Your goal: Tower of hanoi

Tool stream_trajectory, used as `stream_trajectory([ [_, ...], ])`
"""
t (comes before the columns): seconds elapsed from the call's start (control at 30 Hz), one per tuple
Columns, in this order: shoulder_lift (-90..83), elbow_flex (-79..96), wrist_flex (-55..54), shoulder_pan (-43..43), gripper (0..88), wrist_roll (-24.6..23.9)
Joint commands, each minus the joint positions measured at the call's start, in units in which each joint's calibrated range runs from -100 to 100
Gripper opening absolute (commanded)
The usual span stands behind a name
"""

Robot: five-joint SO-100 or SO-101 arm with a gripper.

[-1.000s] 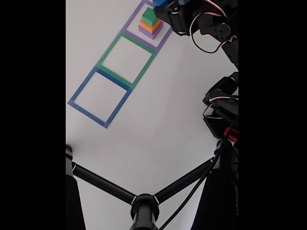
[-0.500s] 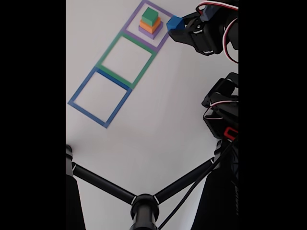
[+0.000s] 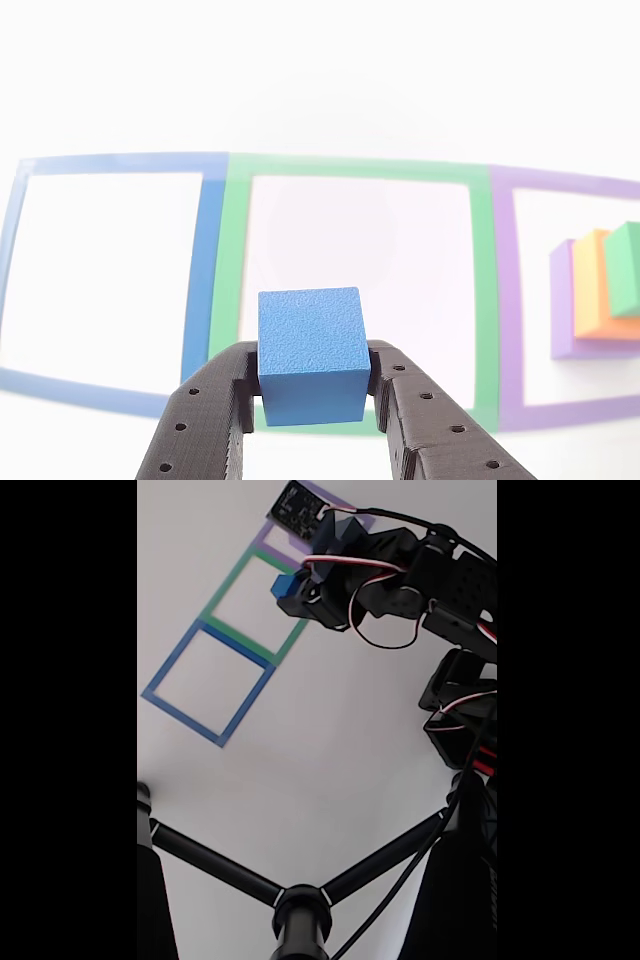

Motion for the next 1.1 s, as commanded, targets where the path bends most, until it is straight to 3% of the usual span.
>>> stream_trajectory([
  [0.0, 4.6, 8.5, -22.4, 0.3, 3.9, 0.6],
  [0.4, 24.0, 25.1, -69.7, 5.0, 4.4, 0.6],
  [0.77, 36.0, 31.4, -88.9, 4.8, 4.7, 0.6],
  [1.07, 45.7, 29.5, -96.1, 4.7, 4.7, 0.6],
])
